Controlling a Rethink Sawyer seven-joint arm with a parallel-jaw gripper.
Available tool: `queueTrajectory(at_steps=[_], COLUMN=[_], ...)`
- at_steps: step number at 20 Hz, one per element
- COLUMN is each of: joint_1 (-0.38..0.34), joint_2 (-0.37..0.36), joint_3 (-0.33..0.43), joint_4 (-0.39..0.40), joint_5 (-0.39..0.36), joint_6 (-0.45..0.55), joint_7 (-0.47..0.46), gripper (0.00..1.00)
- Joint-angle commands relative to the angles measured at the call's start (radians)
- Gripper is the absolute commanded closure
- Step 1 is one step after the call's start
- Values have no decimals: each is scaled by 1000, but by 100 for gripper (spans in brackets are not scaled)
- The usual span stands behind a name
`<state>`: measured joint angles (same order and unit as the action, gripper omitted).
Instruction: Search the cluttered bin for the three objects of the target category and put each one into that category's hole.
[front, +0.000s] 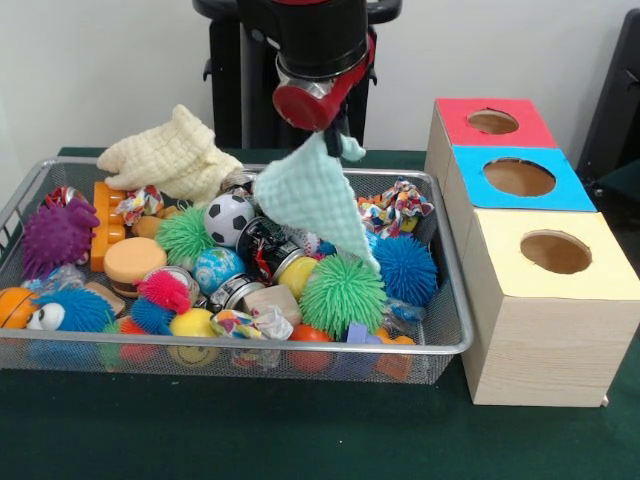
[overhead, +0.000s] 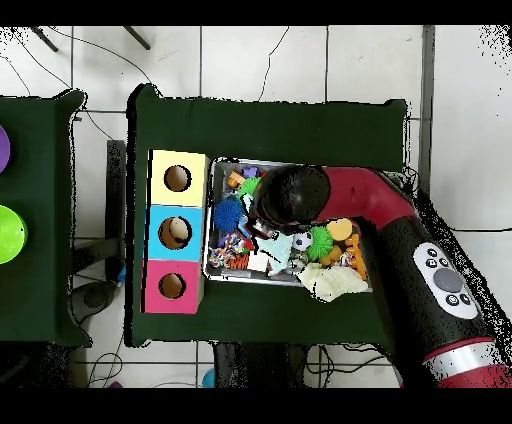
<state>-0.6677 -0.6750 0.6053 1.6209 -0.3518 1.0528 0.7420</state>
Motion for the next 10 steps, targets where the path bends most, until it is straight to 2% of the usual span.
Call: queueTrajectory(at_steps=[1, 3, 10], joint_1=[44, 59, 74], joint_2=[-13, -11, 6], joint_3=[14, -6, -35], joint_4=[7, 16, -5], joint_5=[-51, -83, -137], joint_6=[-102, -153, -189], joint_7=[55, 73, 67], gripper=[100, 100, 100])
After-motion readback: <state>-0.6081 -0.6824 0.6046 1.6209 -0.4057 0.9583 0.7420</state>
